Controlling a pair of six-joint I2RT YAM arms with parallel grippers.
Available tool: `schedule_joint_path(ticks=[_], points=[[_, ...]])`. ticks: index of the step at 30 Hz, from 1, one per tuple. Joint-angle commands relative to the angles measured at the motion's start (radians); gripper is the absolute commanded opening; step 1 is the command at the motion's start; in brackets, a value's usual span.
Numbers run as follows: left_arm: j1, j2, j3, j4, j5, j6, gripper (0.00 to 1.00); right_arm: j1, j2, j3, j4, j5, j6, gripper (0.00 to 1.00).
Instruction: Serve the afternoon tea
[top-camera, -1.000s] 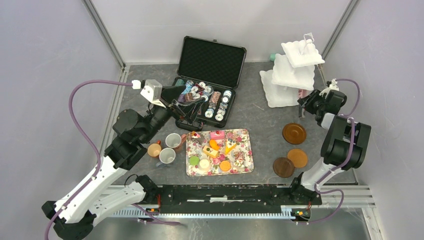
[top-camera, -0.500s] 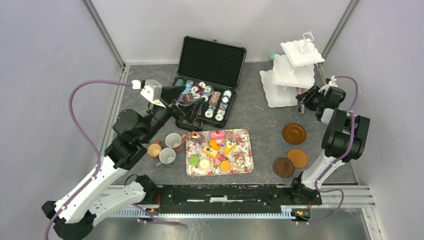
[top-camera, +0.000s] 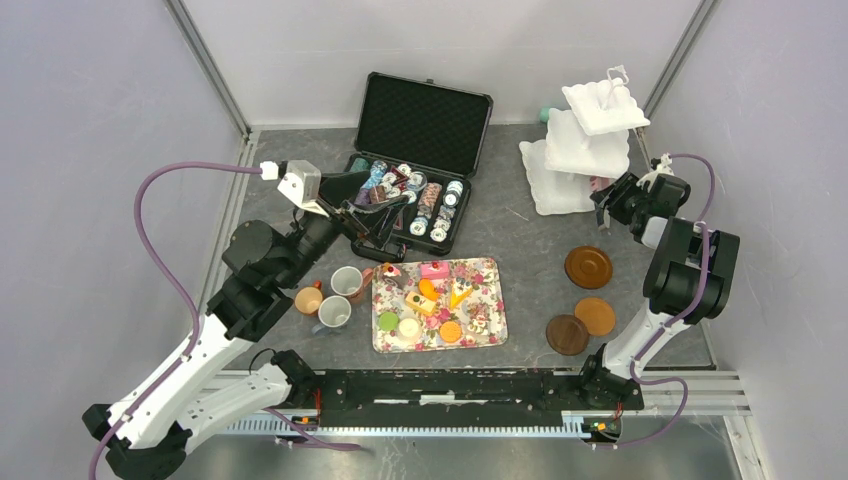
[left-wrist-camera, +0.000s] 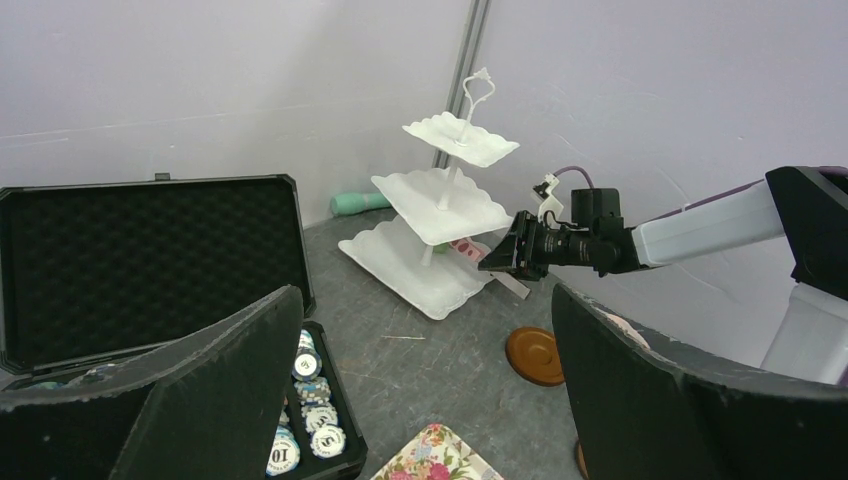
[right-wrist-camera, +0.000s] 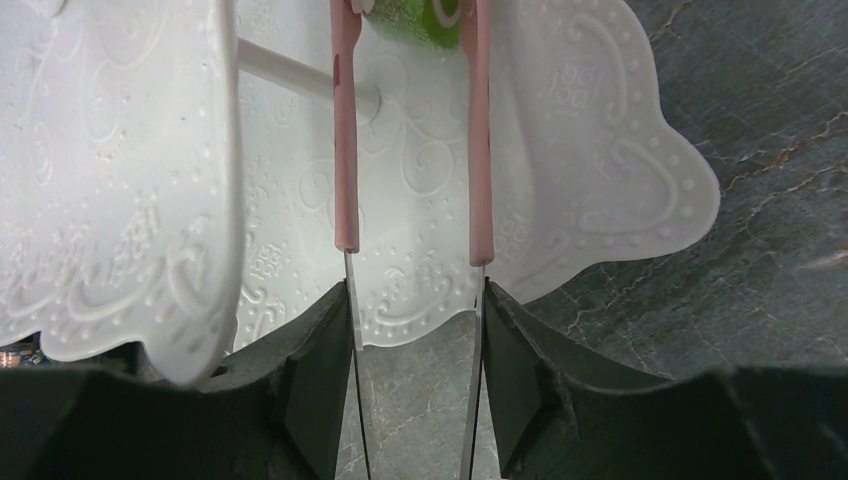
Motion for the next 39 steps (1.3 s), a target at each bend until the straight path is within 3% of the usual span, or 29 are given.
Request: schedule_joint_path(ticks=[1,13,23,30,36,39], points=[[-0.008,-0.011,0.000,0.042,0.000,-0.018,1.00,0.001,-0.042,0.005,0.026,0.013,-0.015,0.53],[-0.009,-0.013,0.001,0.042,0.001,-0.018,1.00,-0.004,-0.091,-0.025,0.027,0.009,0.002,0.55],[-0.010,-0.022,0.001,0.041,-0.002,-0.017,1.00,-0.026,-0.206,-0.098,-0.116,0.024,-0.022,0.55],[-0.022,-0.027,0.003,0.039,-0.008,-0.011,1.00,-0.029,-0.419,-0.259,-0.238,0.020,-0.062,0.54],[-0.026,-0.023,0.000,0.041,-0.010,-0.011,1.00,-0.021,-0.717,-0.396,-0.440,0.033,-0.145,0.54],[-0.026,-0.023,0.001,0.036,-0.017,-0.002,1.00,0.057,-0.858,-0.427,-0.553,0.041,-0.159,0.53]])
